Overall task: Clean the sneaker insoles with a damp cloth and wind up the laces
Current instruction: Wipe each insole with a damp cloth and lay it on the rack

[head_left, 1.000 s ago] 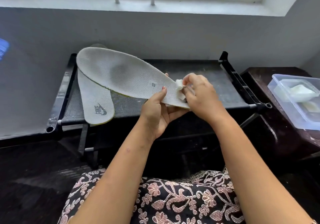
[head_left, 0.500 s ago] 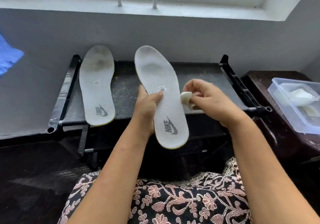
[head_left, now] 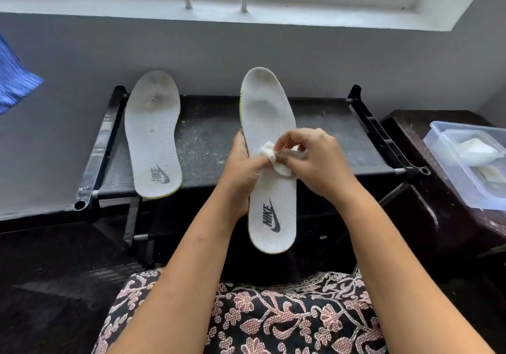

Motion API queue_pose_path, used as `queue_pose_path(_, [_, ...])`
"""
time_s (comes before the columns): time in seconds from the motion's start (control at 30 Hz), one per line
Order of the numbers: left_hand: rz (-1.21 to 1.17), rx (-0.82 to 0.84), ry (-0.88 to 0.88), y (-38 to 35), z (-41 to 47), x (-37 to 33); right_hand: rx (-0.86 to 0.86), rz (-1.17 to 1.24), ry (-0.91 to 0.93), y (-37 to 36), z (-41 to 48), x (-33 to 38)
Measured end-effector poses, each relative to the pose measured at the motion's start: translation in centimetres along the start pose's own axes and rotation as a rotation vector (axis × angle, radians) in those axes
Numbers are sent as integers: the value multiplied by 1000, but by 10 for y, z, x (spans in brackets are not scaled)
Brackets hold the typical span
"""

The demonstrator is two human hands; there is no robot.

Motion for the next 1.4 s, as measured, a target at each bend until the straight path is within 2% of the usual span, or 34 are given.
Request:
queue_pose_path(0.1, [18, 103, -9, -7, -2, 1, -116, -122, -14, 9, 2, -13])
queue_pose_path(0.17, [88, 171, 28, -13, -5, 6, -192, -250, -102, 22, 0, -28])
queue_pose_path(0.27, [109, 232, 36, -17, -6, 11, -214, -234, -131, 23, -3, -28])
queue_pose_path(0.33, [69, 274, 26, -19, -5, 10, -147, -88, -65, 12, 1, -10])
queue_pose_path(0.4, [44, 269, 28, -17, -4, 9, 4, 28, -12, -2, 3, 8])
queue_pose_path(0.47, [57, 263, 31, -17, -5, 10, 116, 36, 30, -8, 2, 17])
queue_pose_path(0.53, [77, 277, 30, -17, -6, 11, 129, 31, 37, -4, 2, 14])
queue_pose_path(0.6, [98, 287, 43, -16, -6, 12, 61, -21, -5, 1, 1, 3])
queue_pose_path(0.73, [183, 295, 68, -18, -5, 15, -159, -385, -118, 26, -2, -18])
queue_pose_path(0.77, [185, 281, 69, -17, -4, 15, -190, -399, -109, 29, -2, -19])
queue_pose_path(0.83, [184, 236, 57, -13, -2, 13, -218, -218, -58, 31, 1, -12])
queue_pose_path(0.9, [175, 229, 52, -13, -2, 12, -110, 21, 2, 20, 5, 2])
queue_pose_path(0.97, [136, 233, 44, -13, -3, 12, 76, 74, 29, 0, 4, 11])
queue_pose_path(1.0, [122, 233, 38, -13, -4, 11, 114, 46, 27, -6, 3, 9])
queue_pose_path(1.1, [135, 244, 42, -12, -4, 12, -46, -144, -22, 6, 4, -10])
queue_pose_path(1.2, [186, 236, 67, -14, -6, 15, -215, -323, -156, 32, 0, -38])
queue_pose_path(1.27, [201, 210, 75, -13, -5, 16, -294, -322, -192, 44, -6, -49])
queue_pose_path(1.33, [190, 159, 73, -9, -1, 15, -343, -288, -152, 49, -6, -43])
queue_pose_path(1.4, [172, 102, 76, -6, 3, 15, -303, -235, -63, 42, 0, -25])
Point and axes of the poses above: each hand's wrist, its own z-axis towards the middle knuckle, its own y-axis out of the back of the hand, x = y × z, the point moved 8 cm from there along z, towards the middle knuckle, and after that the axes turned 13 degrees about y, right-handed, at the moved point
